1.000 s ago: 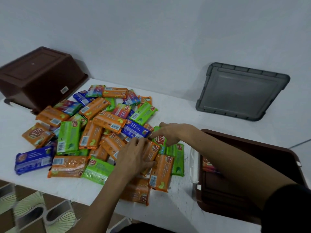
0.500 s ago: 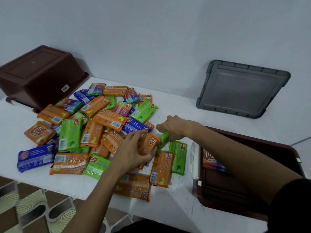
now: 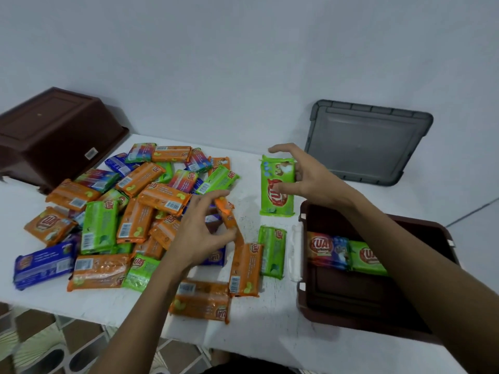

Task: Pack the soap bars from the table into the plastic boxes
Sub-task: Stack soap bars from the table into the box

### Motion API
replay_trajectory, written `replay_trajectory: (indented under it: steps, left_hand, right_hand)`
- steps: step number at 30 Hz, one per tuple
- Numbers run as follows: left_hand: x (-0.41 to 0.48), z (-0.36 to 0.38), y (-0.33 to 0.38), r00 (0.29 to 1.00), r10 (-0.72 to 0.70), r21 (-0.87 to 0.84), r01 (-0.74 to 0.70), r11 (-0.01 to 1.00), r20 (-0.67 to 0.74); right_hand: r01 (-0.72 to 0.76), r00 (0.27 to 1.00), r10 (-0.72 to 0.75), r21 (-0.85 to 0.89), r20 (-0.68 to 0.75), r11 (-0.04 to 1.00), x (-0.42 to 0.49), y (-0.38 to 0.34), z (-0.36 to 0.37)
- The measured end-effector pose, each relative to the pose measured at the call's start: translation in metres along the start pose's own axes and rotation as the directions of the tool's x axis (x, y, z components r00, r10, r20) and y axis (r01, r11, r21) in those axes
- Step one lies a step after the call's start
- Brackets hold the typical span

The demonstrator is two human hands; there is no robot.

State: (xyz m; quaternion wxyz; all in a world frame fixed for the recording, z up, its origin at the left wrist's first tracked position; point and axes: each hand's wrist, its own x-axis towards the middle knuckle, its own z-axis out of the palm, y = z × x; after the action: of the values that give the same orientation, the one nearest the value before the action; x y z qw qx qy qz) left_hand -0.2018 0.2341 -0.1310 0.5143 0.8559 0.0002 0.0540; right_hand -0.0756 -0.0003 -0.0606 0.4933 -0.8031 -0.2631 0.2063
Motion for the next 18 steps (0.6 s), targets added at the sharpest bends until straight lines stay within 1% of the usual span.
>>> replay_trajectory:
  steps: [1,3,5,7,10,12,13,15,18]
  left_hand:
    - [0.001,0.001,0.005,1.0,0.024,-0.016,-0.024,1.0,-0.018]
    - [0.003,0.003,0.014,0.997,0.059,-0.05,-0.061,0.997,-0.039]
    - [0.006,0.006,0.024,0.995,0.088,-0.078,-0.092,0.993,-0.048]
    - [0.009,0.013,0.034,0.995,0.086,-0.159,-0.092,0.983,-0.044]
    - [0.012,0.027,0.05,0.995,0.089,-0.295,-0.095,0.951,-0.033]
    - [0.015,0.038,0.057,0.996,0.093,-0.33,-0.093,0.939,-0.015]
    - [0.016,0.042,0.059,0.996,0.09,-0.344,-0.087,0.935,-0.009]
    - [0.019,0.051,0.062,0.997,0.081,-0.386,-0.078,0.919,-0.008]
    - [0.021,0.065,0.065,0.998,0.07,-0.425,-0.067,0.903,-0.01]
  right_hand:
    - [0.001,0.999,0.001,0.04,-0.048,0.999,-0.009,0.0,-0.004]
    - [0.011,0.987,-0.005,0.036,-0.161,0.999,-0.028,0.001,-0.01]
    - [0.011,0.972,0.004,0.062,-0.234,0.998,-0.049,0.001,-0.017]
    - [-0.015,0.966,0.046,0.121,-0.256,0.992,-0.07,0.003,-0.023]
    - [-0.055,0.942,0.095,0.133,-0.321,0.99,-0.101,0.009,-0.031]
    - [-0.1,0.914,0.145,0.137,-0.379,0.986,-0.12,0.014,-0.036]
    - [-0.127,0.903,0.183,0.165,-0.39,0.978,-0.129,0.017,-0.038]
    - [-0.174,0.891,0.241,0.201,-0.385,0.964,-0.144,0.025,-0.043]
    - [-0.204,0.882,0.278,0.224,-0.38,0.953,-0.162,0.038,-0.048]
